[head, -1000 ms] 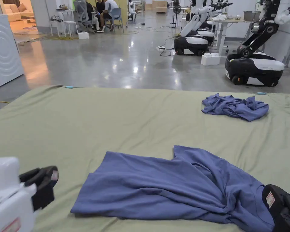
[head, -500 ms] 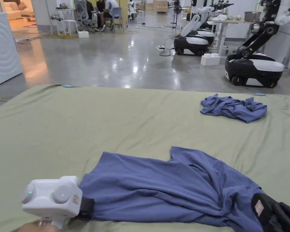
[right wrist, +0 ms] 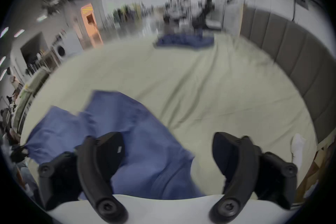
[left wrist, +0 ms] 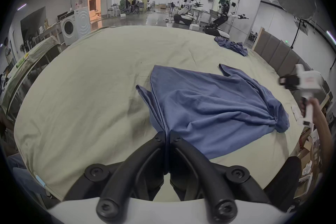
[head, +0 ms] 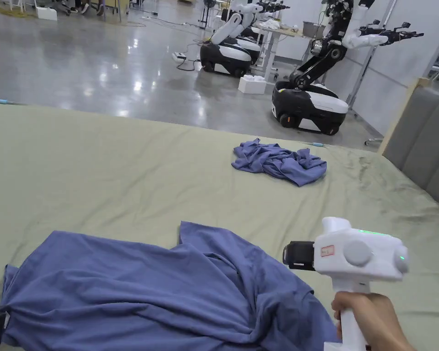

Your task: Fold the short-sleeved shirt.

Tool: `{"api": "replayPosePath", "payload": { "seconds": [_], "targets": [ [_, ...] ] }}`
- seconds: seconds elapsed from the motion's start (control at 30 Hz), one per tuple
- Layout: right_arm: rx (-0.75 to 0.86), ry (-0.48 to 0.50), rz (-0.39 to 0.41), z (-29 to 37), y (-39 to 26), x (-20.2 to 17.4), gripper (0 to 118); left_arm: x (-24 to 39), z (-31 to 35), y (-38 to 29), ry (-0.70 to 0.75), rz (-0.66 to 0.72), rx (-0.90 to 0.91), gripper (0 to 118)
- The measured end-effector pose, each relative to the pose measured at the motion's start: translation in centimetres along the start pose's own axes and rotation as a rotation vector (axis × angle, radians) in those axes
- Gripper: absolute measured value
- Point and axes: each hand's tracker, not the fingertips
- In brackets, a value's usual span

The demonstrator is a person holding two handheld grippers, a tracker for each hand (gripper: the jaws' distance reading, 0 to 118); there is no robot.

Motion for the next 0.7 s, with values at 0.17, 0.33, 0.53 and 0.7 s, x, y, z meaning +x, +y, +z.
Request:
{"api": "replayPosePath", "payload": {
  "seconds": [0.17, 0.33, 0.53, 0.7],
  "targets": [
    [-0.205, 0.029, 0.013, -4.8, -2.0, -0.7, 66, -0.9, 0.2, 0.4, -0.016, 0.038, 0.001, 2],
    [-0.1, 0.037, 0.051, -0.5, -2.1, -1.9, 3, -1.7, 0.1, 1.2, -0.039, 0.051, 0.006, 2],
    [0.08, 0.196, -0.082, 6.3, -0.5, -0.3, 3, -4.5, 2.3, 3.4, -0.132, 0.16, 0.067, 2],
    [0.184, 0.147, -0.065, 12.0, 2.2, 0.9, 3, -6.0, 5.2, 7.1, -0.117, 0.168, 0.124, 2]
  ]
}}
